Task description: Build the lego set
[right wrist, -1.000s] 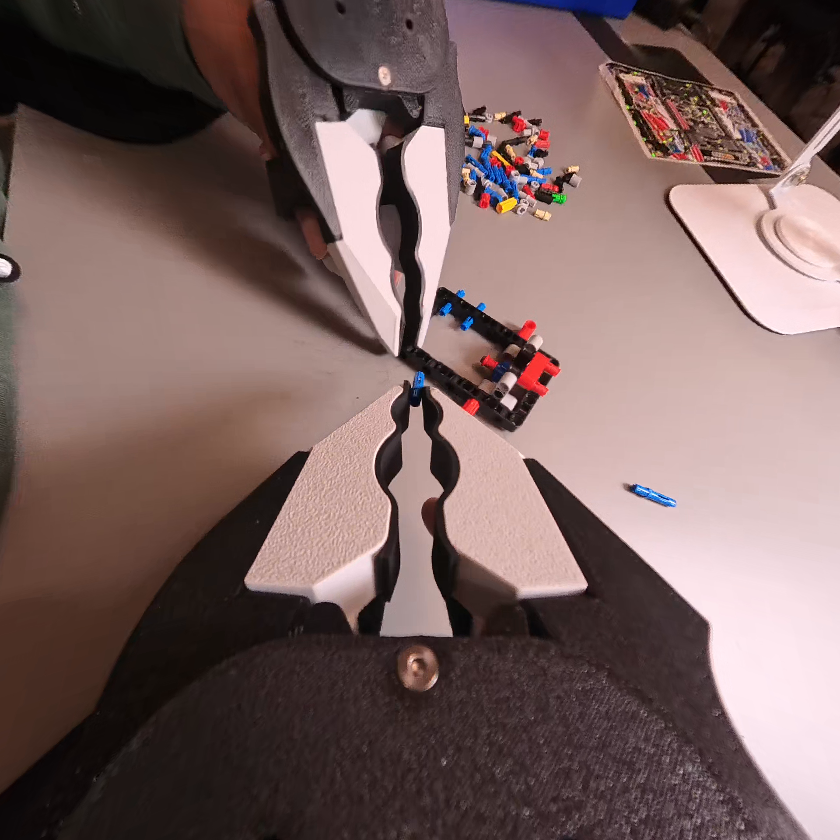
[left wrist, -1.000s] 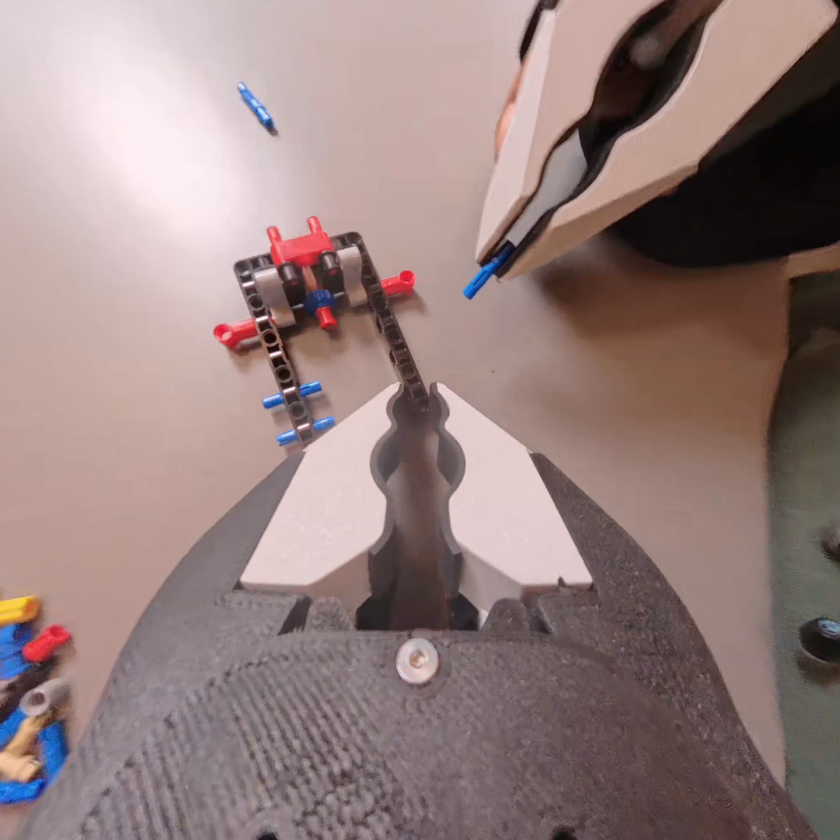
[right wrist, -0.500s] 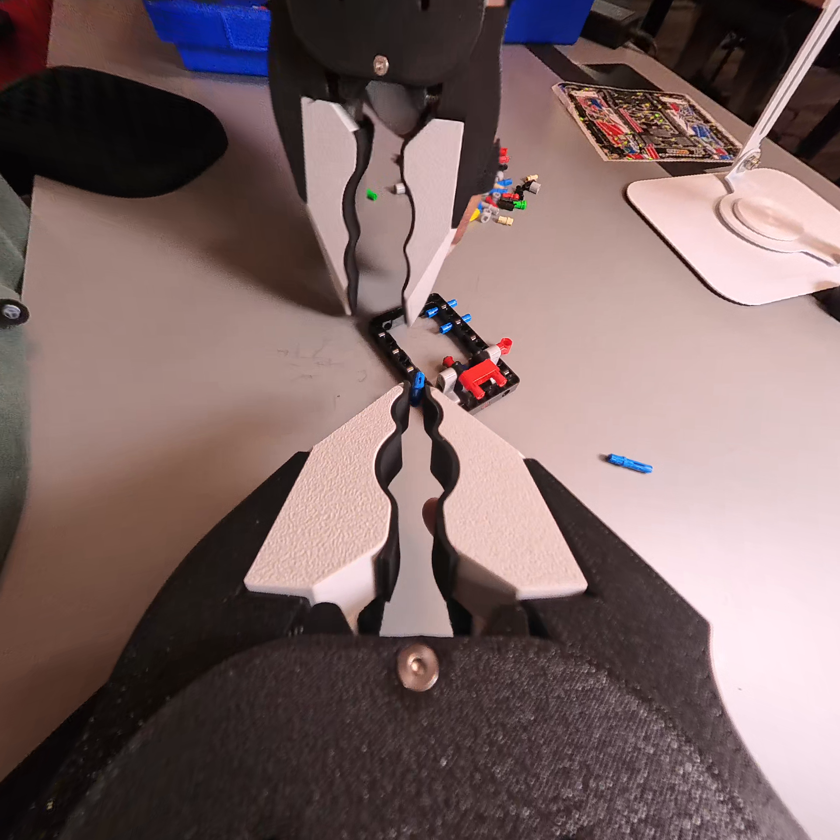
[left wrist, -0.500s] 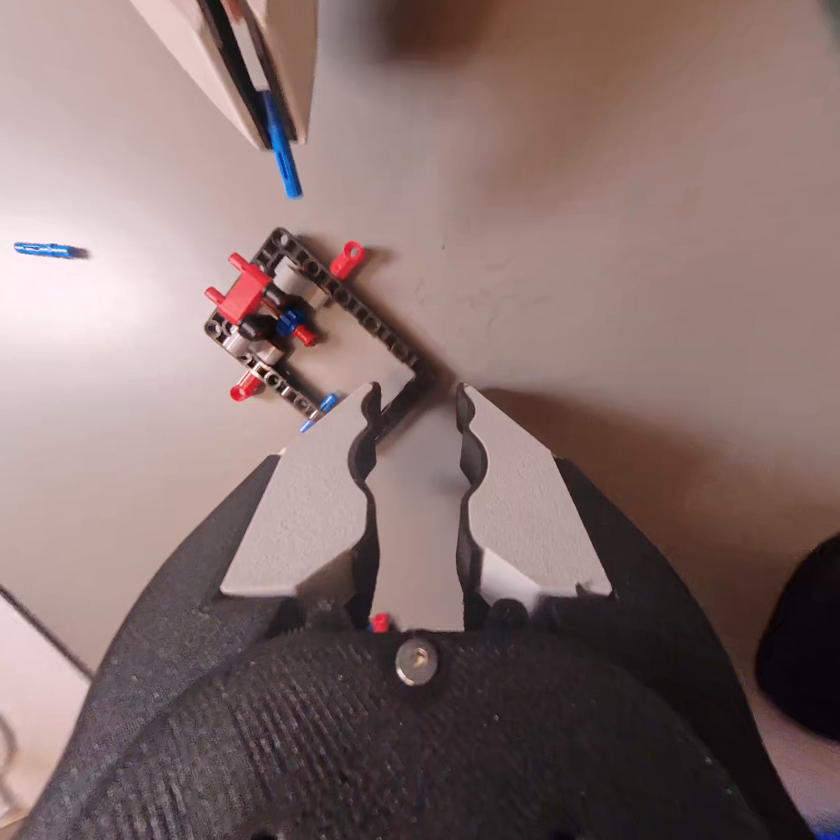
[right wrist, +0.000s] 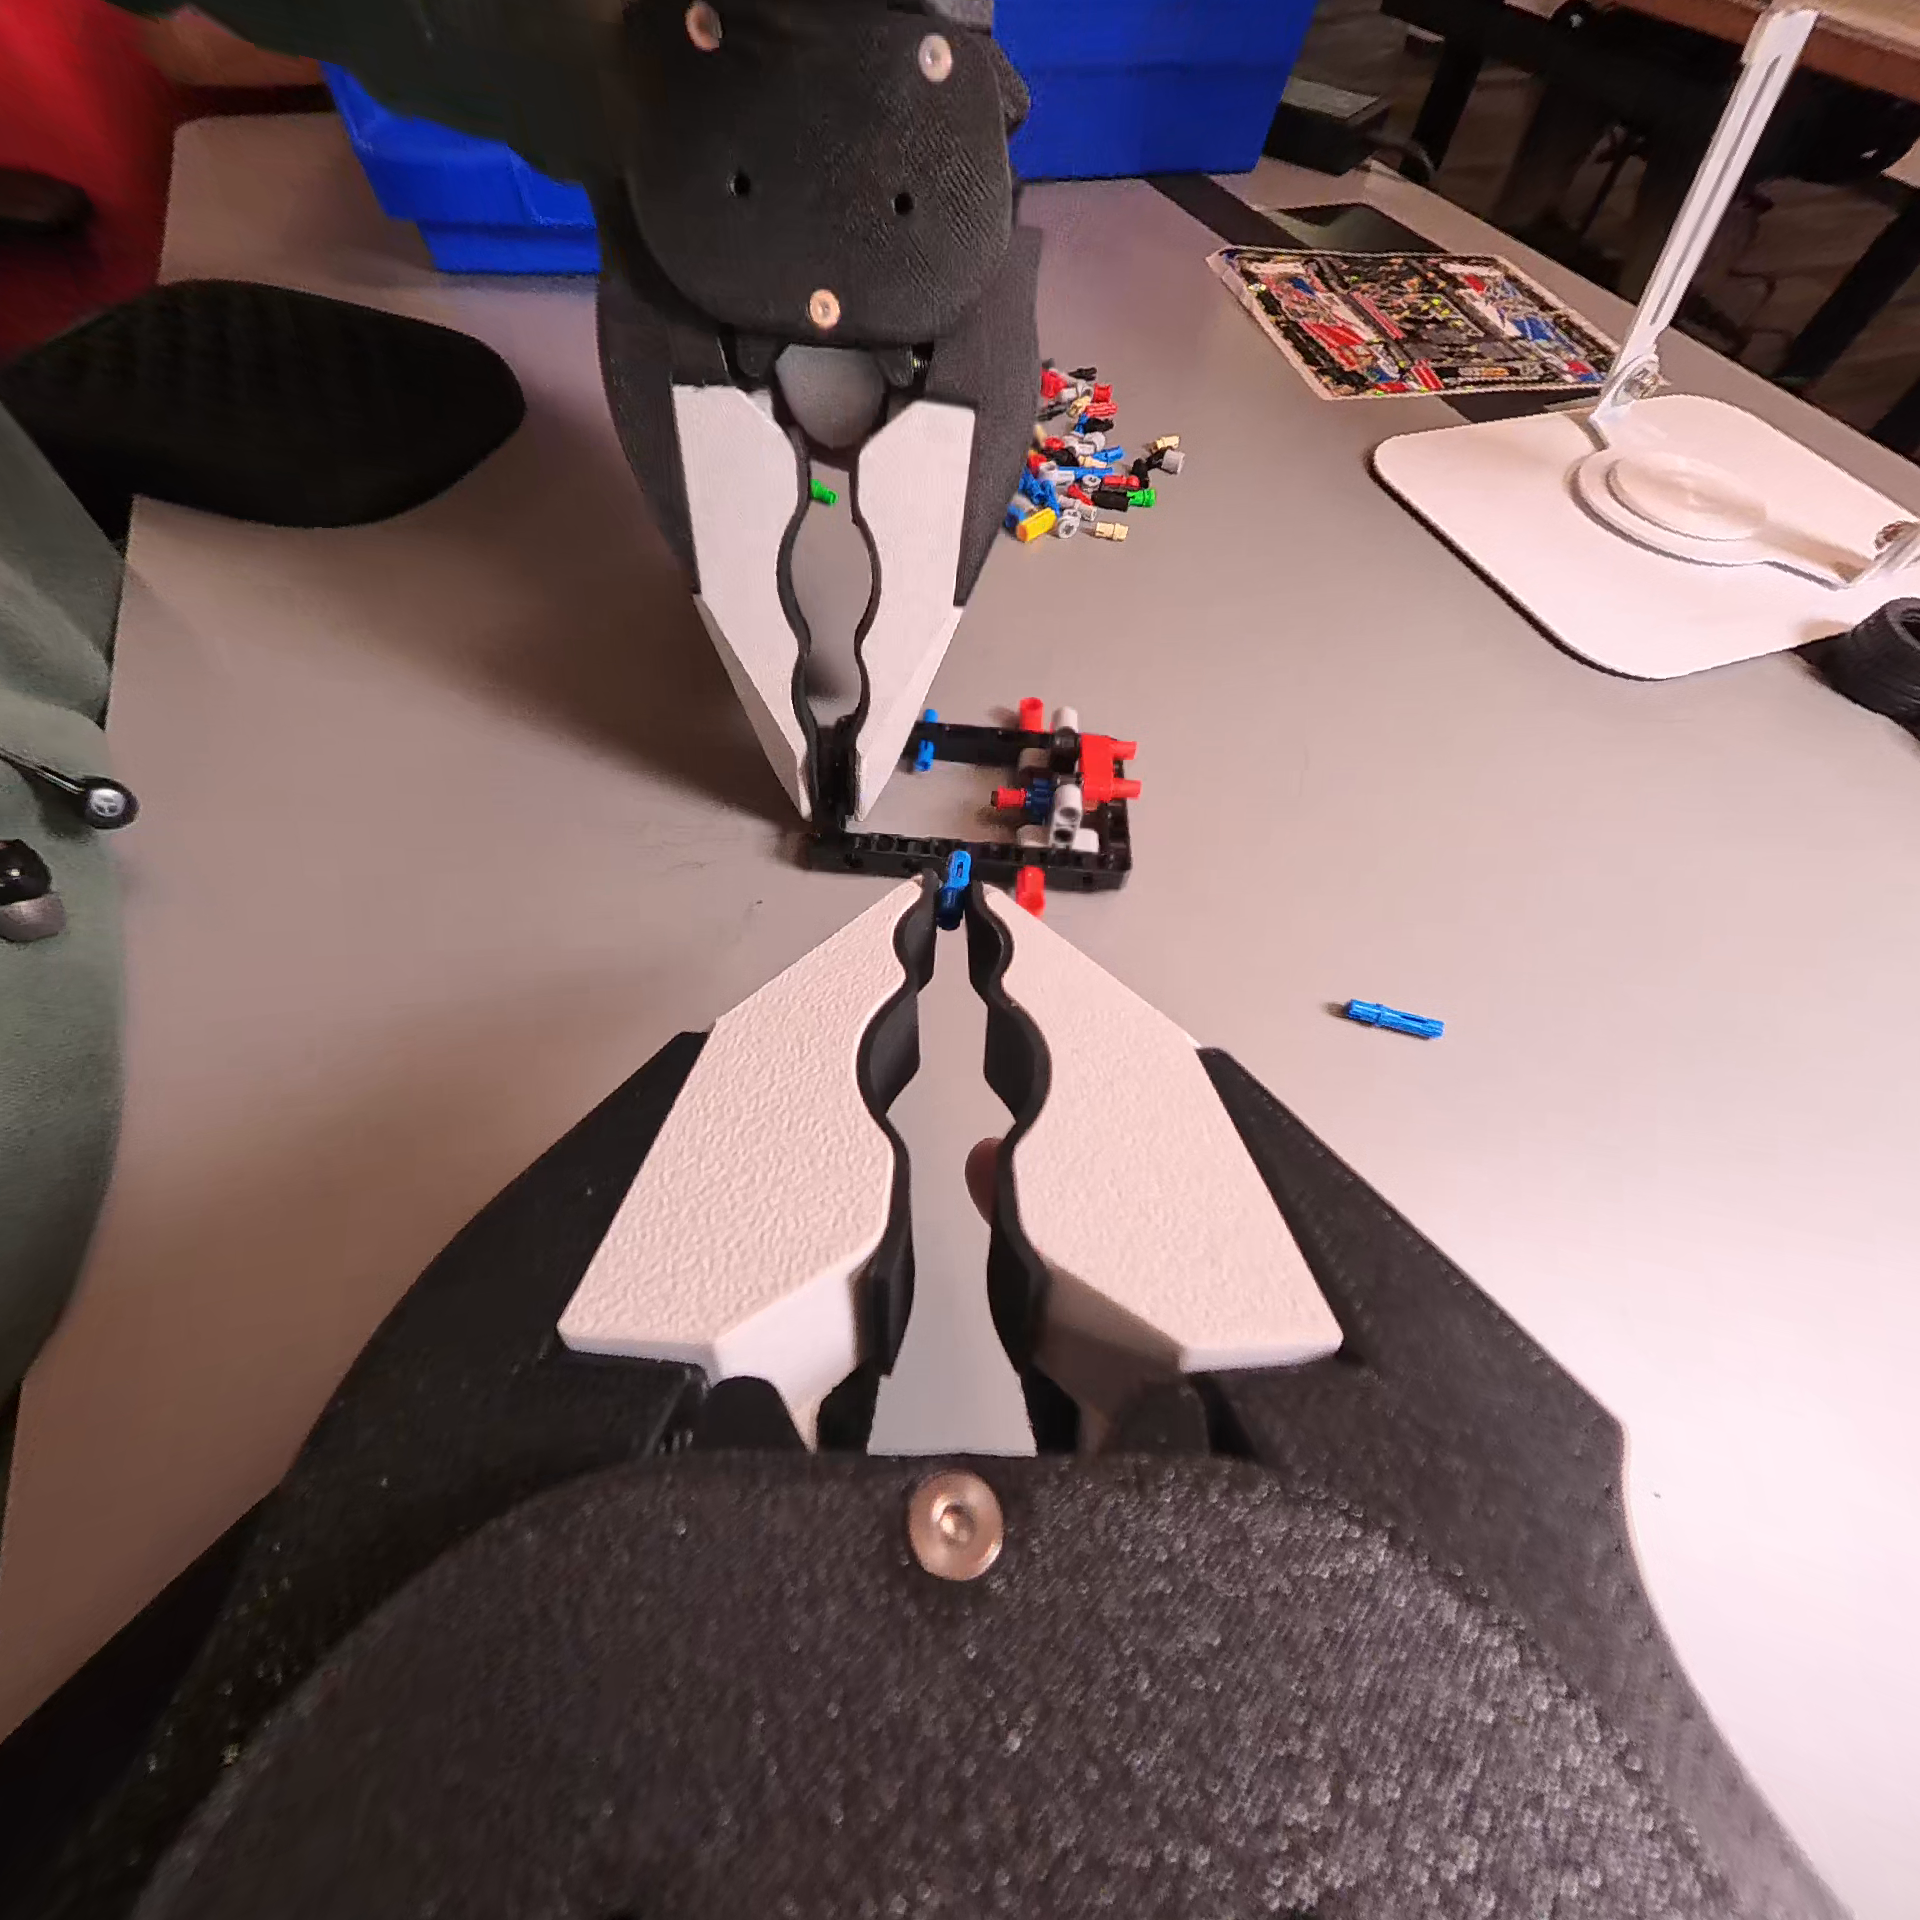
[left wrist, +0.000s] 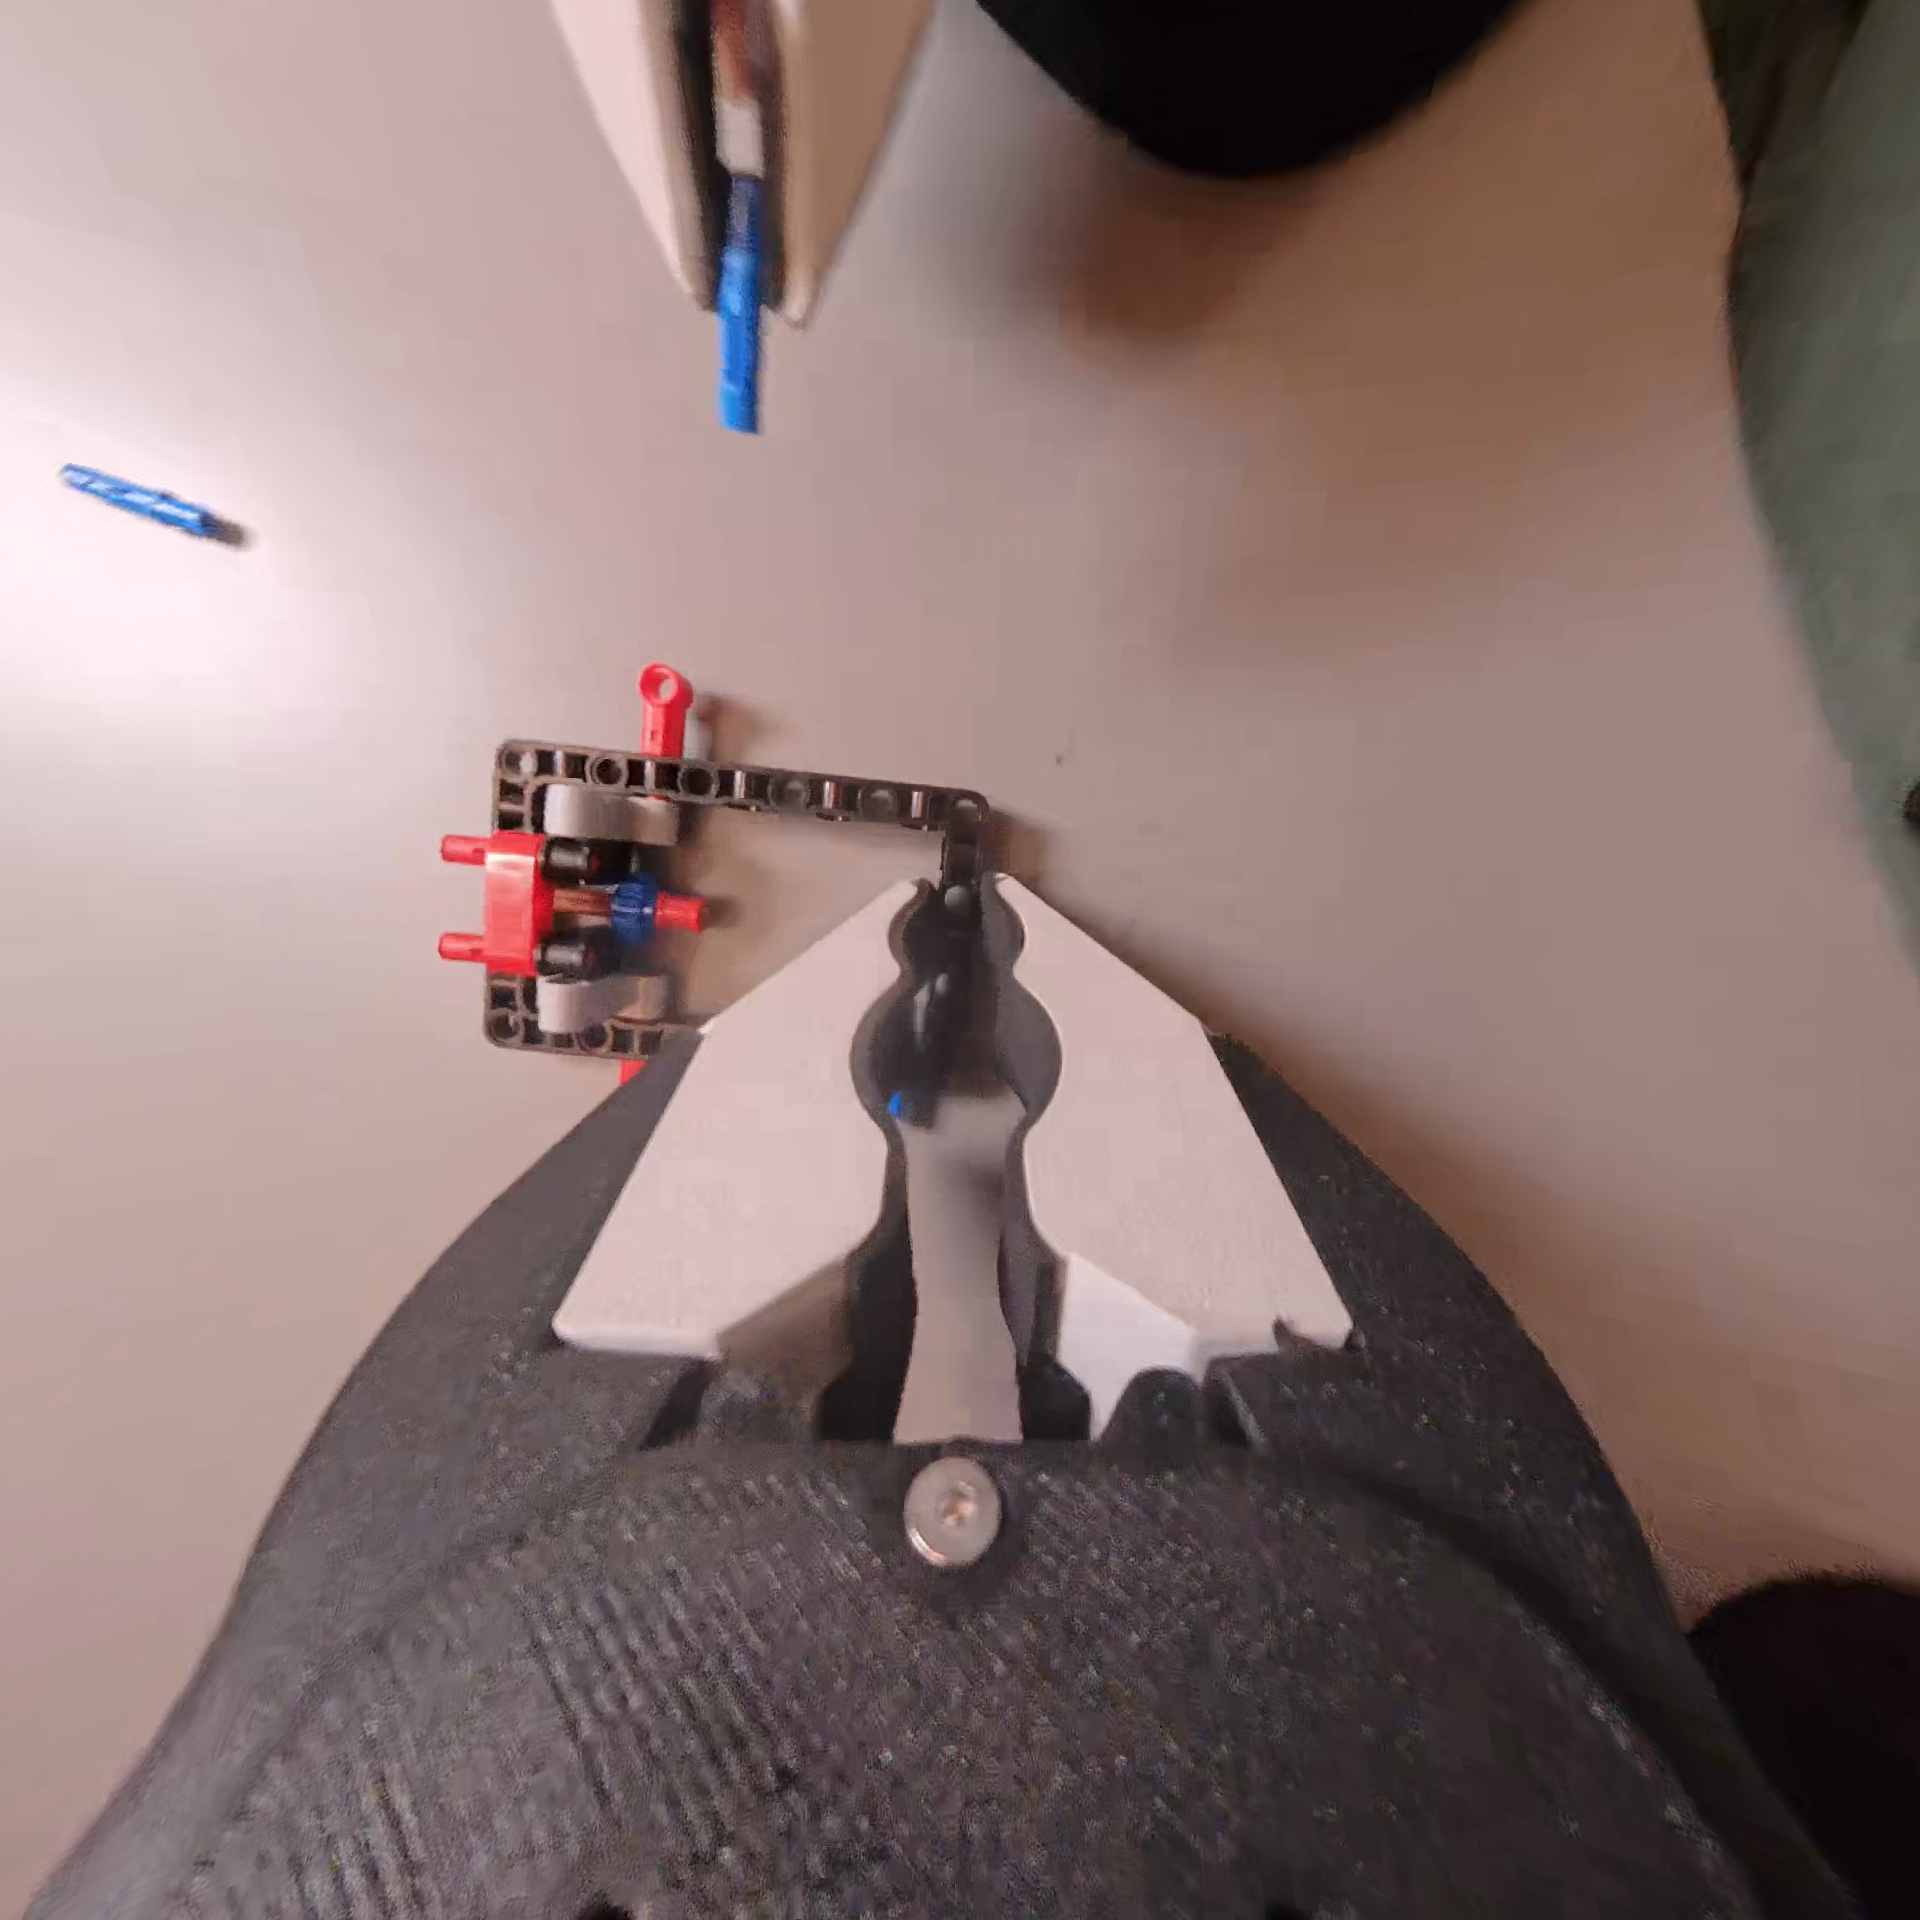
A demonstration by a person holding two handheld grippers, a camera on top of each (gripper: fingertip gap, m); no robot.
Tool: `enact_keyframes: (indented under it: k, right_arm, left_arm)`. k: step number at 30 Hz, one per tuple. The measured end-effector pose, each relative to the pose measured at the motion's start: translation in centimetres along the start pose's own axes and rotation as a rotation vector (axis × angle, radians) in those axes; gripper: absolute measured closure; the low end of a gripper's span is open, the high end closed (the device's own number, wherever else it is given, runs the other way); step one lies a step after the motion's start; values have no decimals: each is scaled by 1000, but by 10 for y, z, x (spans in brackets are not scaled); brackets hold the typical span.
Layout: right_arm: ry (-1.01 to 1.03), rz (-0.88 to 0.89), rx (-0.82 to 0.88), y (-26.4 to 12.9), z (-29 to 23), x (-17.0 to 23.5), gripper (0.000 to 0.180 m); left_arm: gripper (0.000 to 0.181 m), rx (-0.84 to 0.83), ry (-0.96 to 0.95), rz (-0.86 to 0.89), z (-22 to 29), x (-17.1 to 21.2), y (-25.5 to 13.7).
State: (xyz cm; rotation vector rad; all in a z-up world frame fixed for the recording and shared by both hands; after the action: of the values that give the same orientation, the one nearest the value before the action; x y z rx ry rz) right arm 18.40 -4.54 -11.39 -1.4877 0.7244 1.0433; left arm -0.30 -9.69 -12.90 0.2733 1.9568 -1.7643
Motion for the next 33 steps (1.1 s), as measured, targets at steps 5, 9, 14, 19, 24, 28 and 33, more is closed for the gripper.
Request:
enact_keyframes:
  k: [5, 9, 14, 19, 24, 28, 33]
  right_arm:
    - [-3, -5, -41, 5, -2, 1, 177]
    - [-25, 20, -84, 8, -7, -3, 177]
    - [-20, 25, -148, 15, -12, -7, 177]
    - [-8, -19, -176, 20, -12, -6, 177]
    - [16, -90, -227, 28, -11, -5, 177]
    - [25, -156, -241, 34, -13, -4, 177]
    - [40, -203, -264, 43, -15, -2, 178]
  left_arm:
    - [175, -47, -201, 289, 10, 5, -6]
    - [175, -105, -247, 464, 21, 7, -8]
    - [175, -150, -244, 562, 29, 7, -11]
    - [175, -152, -216, 560, 32, 11, -8]
    - [175, -176, -138, 502, 37, 13, -5]
    - [175, -206, -84, 448, 41, 15, 1]
    - [175, -222, -30, 415, 47, 15, 9]
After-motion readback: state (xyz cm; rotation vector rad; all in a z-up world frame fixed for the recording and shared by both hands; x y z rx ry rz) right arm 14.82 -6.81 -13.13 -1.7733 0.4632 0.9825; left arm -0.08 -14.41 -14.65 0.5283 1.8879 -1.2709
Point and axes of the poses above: each gripper's, where its closed fingertips meet, y out along the fingers, x out of its underside, z = x × y across the jaws, the point moved 10 cm from there along -y, back along the fingers, and after that the axes turned 6 degrees about -x, right-handed, at the moved point
